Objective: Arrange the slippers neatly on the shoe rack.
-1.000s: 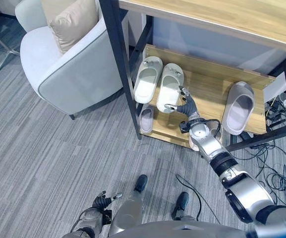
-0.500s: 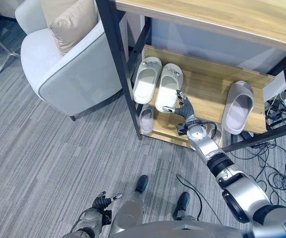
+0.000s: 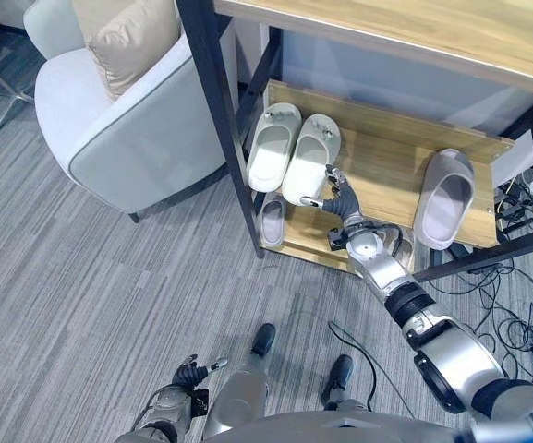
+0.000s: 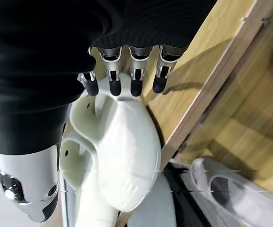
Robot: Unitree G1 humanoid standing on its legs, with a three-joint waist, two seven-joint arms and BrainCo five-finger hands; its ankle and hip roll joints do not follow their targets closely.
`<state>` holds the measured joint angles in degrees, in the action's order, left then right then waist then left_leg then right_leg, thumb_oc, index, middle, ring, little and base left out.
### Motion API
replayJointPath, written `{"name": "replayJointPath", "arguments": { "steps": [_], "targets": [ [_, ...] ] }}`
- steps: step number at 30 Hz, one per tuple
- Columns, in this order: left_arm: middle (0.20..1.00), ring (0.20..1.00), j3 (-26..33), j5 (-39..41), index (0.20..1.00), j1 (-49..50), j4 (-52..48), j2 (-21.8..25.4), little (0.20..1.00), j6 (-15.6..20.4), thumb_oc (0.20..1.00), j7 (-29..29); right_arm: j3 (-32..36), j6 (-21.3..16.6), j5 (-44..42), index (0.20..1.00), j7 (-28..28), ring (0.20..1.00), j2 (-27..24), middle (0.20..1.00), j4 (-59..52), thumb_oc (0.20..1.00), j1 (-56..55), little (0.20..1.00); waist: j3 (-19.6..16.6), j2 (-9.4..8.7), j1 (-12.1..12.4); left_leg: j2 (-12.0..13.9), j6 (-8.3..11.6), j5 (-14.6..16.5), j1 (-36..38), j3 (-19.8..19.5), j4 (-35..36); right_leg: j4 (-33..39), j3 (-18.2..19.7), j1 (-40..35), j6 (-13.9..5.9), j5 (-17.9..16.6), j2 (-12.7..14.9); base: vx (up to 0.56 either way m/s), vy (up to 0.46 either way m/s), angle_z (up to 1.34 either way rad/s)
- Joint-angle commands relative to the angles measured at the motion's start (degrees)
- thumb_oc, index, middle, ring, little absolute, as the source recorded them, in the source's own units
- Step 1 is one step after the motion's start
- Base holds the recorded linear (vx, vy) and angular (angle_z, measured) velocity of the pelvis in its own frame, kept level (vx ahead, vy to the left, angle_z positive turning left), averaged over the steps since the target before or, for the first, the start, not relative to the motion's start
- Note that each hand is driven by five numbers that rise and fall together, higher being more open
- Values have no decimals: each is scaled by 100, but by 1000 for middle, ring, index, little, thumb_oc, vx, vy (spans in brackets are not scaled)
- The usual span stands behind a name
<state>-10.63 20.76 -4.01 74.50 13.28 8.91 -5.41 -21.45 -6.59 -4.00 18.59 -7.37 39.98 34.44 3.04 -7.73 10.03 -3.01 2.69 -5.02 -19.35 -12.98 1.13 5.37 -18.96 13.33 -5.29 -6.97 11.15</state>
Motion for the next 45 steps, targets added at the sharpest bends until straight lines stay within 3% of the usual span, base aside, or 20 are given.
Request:
{"name": "replayJointPath", "arguments": {
  "steps": [1, 8, 20, 35, 45],
  "targets": [
    [1000, 1000, 230, -71, 1000, -264, 443, -134, 1000, -16, 1000, -195, 339, -140, 413, 1000, 432, 1000, -284, 1000, -421, 1000, 21, 1000, 141, 78, 3, -164, -81, 410, 249, -53, 387, -37, -158, -491, -404, 486, 248, 3, -2, -7],
    [1000, 1000, 372, -213, 1000, -146, 499, -91, 1000, -33, 1000, -120, 734, -255, 423, 1000, 404, 1000, -887, 1000, -953, 1000, -320, 1000, 57, 193, -165, -121, -71, 418, 308, 73, 387, -37, -65, -484, -409, 500, 246, 5, -18, -11],
    [1000, 1000, 356, -364, 1000, 114, 421, -12, 1000, 21, 1000, 129, 598, -104, 1615, 1000, 397, 1000, -2454, 1000, -846, 1000, 148, 1000, -20, 455, -354, -1, 17, 412, 425, 257, 387, -37, 63, -548, -376, 579, 163, 9, -37, -8],
    [1000, 1000, 268, -325, 1000, 199, 398, -71, 1000, 46, 1000, 100, 532, 171, 2029, 1000, 615, 1000, -2830, 1000, 39, 1000, 335, 1000, -34, 550, -435, 26, 36, 392, 431, 325, 387, -37, 122, -533, -360, 593, 148, 2, -9, -3],
    [1000, 1000, 234, -263, 1000, 235, 413, -44, 1000, 58, 1000, 33, 516, 342, 1867, 1000, 605, 1000, -2863, 1000, 1168, 1000, 418, 1000, -35, 495, -435, -6, 30, 402, 435, 314, 387, -37, 107, -563, -375, 591, 161, 0, 0, 0]
  ]
}}
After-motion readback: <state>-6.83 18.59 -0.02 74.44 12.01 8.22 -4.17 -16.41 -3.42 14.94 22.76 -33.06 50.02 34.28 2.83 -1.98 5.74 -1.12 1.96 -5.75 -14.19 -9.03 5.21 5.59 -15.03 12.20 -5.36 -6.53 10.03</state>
